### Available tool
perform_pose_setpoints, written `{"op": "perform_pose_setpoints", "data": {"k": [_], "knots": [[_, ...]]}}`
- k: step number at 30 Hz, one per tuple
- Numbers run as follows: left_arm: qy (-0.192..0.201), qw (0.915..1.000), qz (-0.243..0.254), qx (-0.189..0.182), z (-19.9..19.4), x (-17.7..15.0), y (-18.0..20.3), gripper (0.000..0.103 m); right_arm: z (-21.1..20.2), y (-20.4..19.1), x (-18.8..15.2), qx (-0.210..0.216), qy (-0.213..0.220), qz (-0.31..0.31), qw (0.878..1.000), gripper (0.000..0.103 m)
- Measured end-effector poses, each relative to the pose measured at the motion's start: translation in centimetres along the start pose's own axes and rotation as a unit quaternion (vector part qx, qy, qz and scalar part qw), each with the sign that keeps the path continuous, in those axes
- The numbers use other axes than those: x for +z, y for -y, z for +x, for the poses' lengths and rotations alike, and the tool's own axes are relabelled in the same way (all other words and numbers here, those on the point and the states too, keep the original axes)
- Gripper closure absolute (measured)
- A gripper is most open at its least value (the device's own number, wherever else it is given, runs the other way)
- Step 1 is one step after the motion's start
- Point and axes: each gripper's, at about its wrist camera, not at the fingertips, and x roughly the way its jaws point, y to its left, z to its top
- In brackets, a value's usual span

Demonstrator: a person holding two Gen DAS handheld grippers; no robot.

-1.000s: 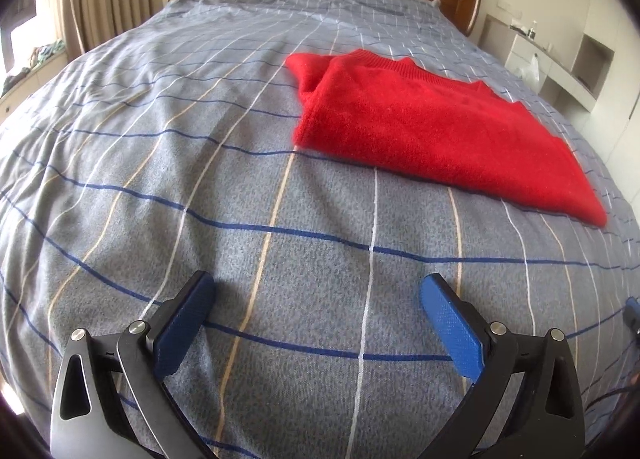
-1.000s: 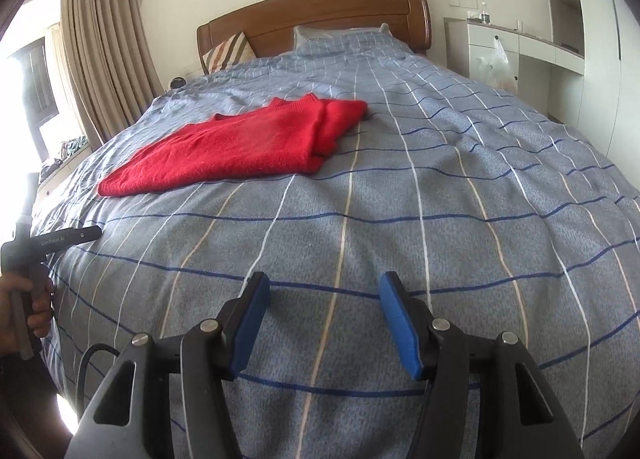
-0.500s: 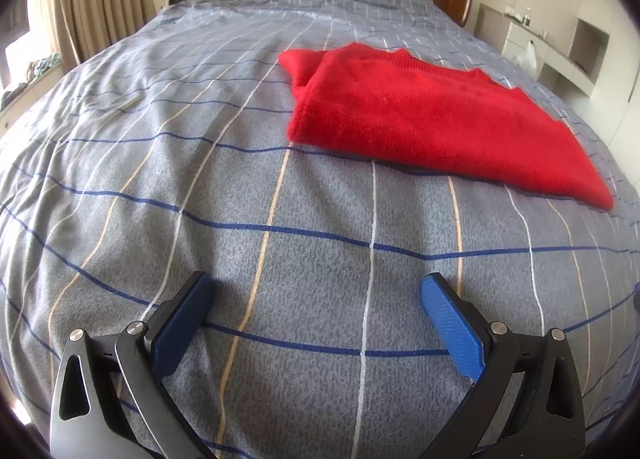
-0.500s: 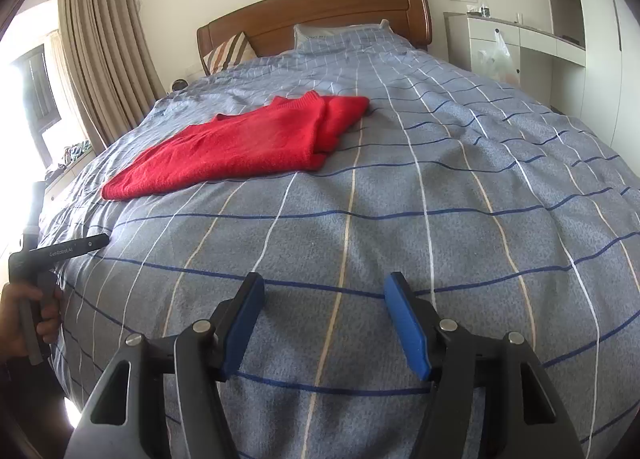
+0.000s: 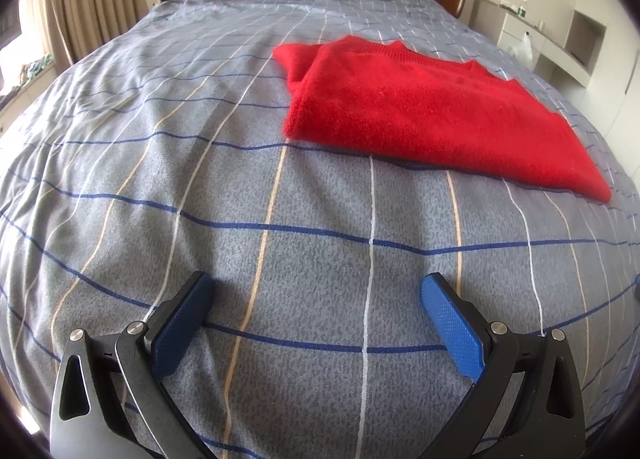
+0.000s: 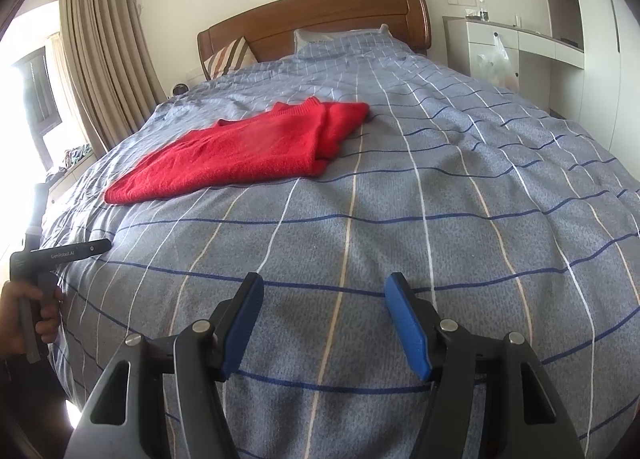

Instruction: Fold small clothes

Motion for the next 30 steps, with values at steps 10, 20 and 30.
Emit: {"op": "perform_pose_setpoints", "data": {"k": [10, 20, 30], "knots": [[0.001, 1.0000, 0.000, 0.001, 0.0, 0.0, 0.1, 0.000, 0.0, -0.1, -0.1, 0.001, 0.000, -0.002, 1.000, 0.040], [0.001, 1.0000, 0.000, 0.001, 0.0, 0.0, 0.1, 0.000, -0.1, -0.1, 0.0, 0.003, 0.002, -0.004, 1.000, 0.040], [0.010, 0.9998, -0.014, -0.004, -2.1, -0.4, -0.6, 0.001, -0.2, 0.0, 0.0, 0.001, 0.006, -0.008, 1.000, 0.040]]}}
